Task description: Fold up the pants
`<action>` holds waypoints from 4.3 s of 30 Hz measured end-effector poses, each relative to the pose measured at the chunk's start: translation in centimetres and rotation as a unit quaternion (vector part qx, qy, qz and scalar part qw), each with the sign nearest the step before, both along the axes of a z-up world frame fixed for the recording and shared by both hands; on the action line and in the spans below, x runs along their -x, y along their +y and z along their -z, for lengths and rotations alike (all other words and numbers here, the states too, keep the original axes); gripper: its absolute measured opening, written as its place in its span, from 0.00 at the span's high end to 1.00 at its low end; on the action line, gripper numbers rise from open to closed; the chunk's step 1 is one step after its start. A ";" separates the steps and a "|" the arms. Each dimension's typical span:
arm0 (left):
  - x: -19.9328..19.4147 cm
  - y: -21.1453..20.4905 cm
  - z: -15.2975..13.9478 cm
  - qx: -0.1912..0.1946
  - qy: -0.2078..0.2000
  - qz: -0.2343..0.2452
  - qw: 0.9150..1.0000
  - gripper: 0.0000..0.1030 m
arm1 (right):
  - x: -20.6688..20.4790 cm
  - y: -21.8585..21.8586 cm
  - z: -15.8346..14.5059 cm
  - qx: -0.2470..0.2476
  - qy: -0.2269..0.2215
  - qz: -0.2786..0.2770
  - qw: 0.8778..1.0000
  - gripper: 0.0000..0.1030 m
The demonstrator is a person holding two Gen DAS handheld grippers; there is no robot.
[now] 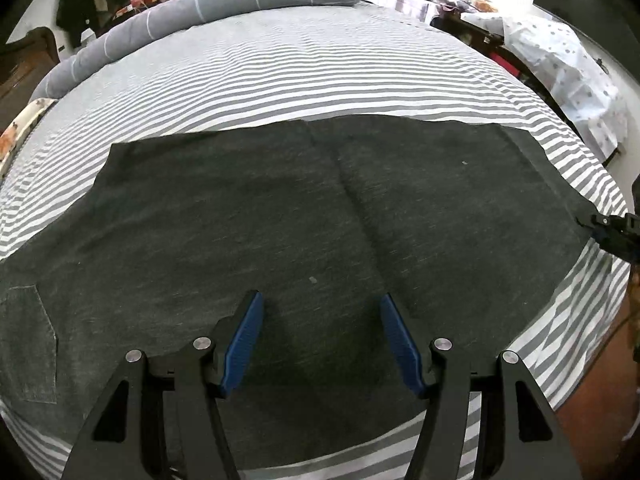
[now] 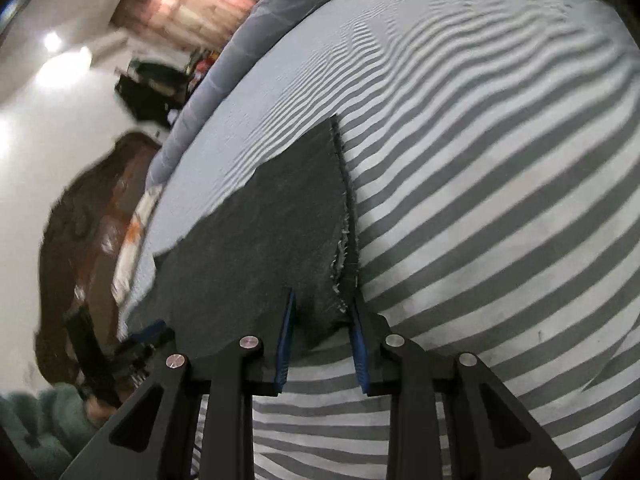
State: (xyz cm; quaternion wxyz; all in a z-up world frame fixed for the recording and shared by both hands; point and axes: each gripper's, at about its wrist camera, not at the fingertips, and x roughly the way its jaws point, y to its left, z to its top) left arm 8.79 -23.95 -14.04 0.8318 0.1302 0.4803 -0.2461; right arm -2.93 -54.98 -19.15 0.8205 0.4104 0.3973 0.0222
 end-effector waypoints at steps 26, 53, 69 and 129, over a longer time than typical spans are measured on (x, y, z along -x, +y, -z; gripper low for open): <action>-2.8 4.3 -1.7 0.117 0.105 -0.007 0.988 0.44 | -5.8 9.1 -10.9 0.024 -0.063 0.007 0.998 0.92; -9.5 21.0 -2.2 0.307 0.272 -0.073 0.909 0.34 | -15.2 39.6 -6.4 0.110 -0.005 -0.285 0.952 0.92; -9.8 20.2 0.6 0.282 0.281 -0.079 0.914 0.77 | -11.1 39.7 -6.2 0.091 -0.002 -0.239 0.967 0.53; -4.5 17.6 -3.2 0.059 0.037 -0.041 0.997 0.84 | -13.4 30.1 -9.0 0.246 0.048 -0.115 0.961 0.67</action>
